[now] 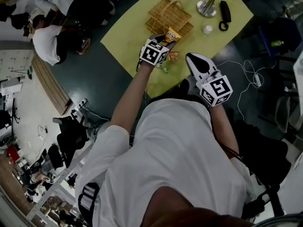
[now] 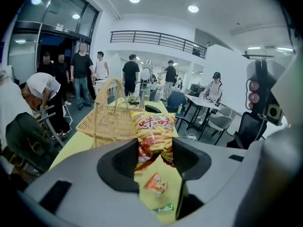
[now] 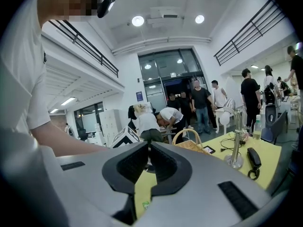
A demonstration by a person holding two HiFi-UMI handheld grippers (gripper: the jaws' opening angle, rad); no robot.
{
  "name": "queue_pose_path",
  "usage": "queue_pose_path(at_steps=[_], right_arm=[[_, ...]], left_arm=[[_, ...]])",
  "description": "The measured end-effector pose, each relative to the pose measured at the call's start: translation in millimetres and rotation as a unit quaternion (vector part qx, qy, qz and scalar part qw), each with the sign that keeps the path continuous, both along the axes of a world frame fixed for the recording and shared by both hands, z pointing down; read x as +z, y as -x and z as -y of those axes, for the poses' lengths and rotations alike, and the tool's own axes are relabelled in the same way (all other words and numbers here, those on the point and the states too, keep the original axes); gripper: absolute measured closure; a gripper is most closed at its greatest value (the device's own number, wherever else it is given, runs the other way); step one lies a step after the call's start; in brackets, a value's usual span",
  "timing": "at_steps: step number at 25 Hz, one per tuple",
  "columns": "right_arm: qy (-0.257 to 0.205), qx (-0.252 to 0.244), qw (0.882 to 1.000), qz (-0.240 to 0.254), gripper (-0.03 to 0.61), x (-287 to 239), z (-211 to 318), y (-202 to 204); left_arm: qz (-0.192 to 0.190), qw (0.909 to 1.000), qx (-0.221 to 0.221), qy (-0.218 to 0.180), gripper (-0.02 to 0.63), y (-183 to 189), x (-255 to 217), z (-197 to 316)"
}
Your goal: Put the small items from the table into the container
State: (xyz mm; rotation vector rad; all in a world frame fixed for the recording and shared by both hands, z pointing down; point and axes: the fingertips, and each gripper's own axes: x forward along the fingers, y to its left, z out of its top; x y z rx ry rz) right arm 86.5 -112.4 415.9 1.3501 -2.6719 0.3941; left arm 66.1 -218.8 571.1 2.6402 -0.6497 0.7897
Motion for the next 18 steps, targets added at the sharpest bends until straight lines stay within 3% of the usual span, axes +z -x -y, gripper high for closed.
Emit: queue_pose_path(at_steps=[7, 18], right_arm=[[-0.002, -0.004, 1.000, 0.007, 0.563, -0.8, 7.9, -18.1], [0.004, -0.028, 1.000, 0.015, 0.563, 4.4, 31.7, -45.1]], left_arm=[[-0.009, 0.9998, -0.017, -0.007, 0.402, -28.3, -13.0, 18.8], [-0.001, 0.9926, -0.117, -0.032, 0.405, -42.9, -13.3, 78.0]])
